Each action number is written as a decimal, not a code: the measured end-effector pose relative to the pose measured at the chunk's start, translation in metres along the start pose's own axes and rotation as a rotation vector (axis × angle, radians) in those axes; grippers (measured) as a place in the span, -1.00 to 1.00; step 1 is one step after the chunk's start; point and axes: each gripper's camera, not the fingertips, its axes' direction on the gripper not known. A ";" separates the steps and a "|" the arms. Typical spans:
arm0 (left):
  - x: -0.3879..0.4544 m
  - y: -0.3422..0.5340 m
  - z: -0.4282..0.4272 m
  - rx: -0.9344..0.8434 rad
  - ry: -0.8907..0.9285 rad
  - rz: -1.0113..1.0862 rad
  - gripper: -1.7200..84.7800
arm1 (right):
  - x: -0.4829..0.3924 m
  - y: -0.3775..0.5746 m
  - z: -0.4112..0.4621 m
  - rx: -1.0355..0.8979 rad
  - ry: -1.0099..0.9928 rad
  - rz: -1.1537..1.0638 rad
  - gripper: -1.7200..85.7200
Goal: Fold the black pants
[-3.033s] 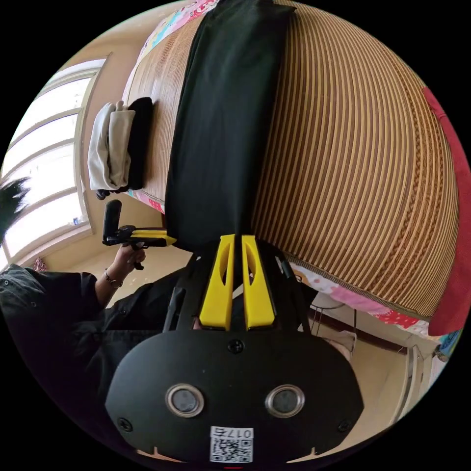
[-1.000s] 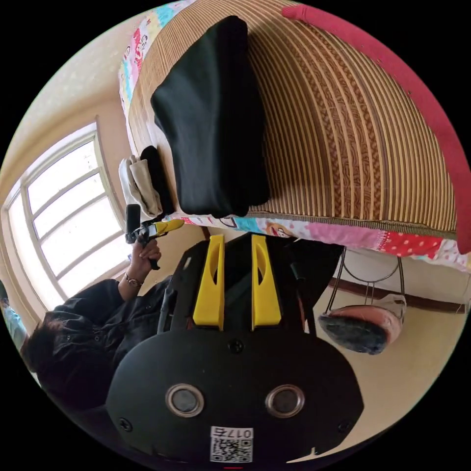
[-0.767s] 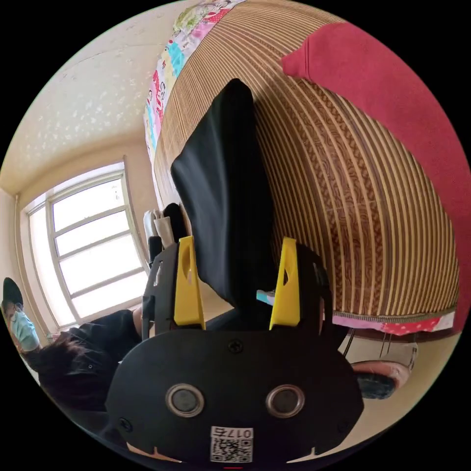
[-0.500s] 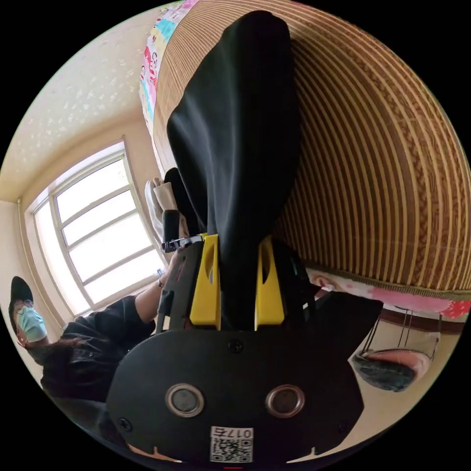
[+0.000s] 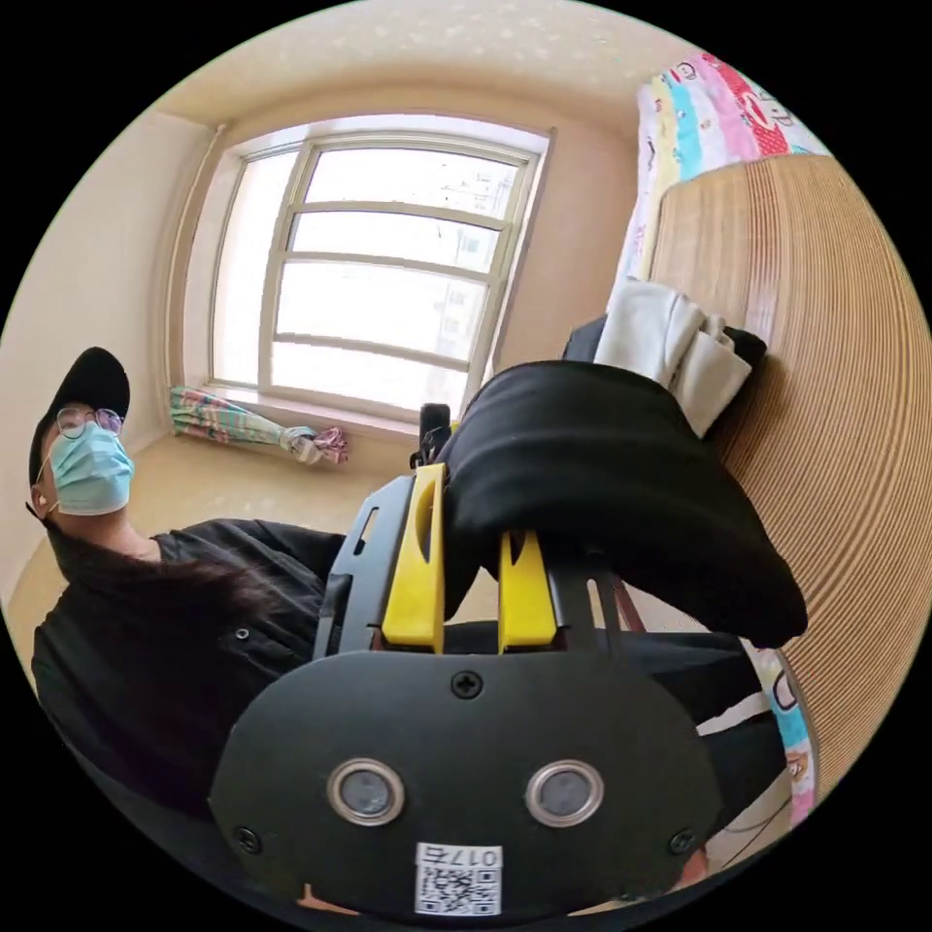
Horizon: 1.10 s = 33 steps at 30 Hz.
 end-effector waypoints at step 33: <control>0.300 0.194 0.404 0.532 -0.986 0.848 -0.97 | 0.052 0.397 -0.213 0.603 1.378 0.585 -0.93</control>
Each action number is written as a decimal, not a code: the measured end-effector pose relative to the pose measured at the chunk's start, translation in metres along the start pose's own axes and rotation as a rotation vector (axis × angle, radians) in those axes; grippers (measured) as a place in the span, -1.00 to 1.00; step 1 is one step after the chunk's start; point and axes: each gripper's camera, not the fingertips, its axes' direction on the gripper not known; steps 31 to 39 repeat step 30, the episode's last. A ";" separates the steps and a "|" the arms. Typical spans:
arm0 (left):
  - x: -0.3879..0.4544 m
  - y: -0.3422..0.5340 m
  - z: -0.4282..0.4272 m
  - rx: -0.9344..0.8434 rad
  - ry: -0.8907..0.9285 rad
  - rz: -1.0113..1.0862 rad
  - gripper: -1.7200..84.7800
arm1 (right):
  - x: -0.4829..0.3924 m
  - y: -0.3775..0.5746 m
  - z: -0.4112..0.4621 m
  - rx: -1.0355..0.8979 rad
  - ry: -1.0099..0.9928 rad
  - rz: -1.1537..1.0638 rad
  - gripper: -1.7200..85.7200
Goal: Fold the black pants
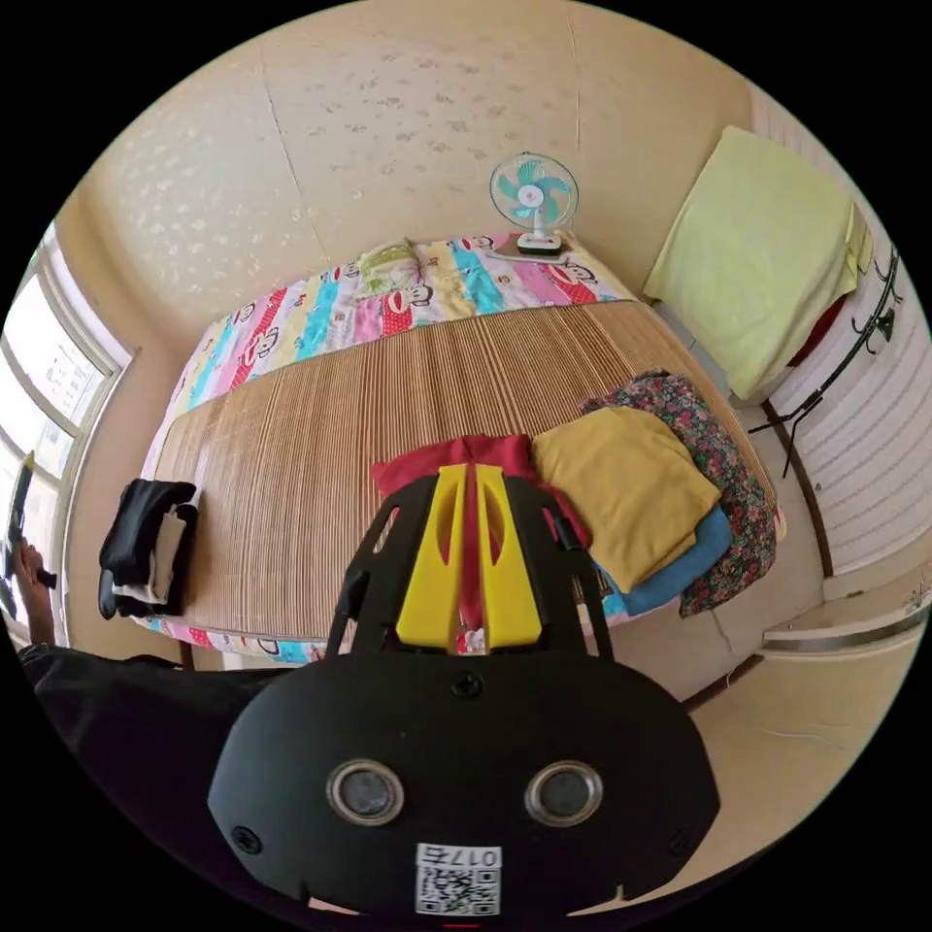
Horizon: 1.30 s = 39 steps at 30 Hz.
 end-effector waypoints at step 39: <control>-0.032 0.072 0.148 -0.706 1.004 -0.914 -0.56 | 0.108 0.091 0.056 -0.050 -1.231 -0.049 -0.87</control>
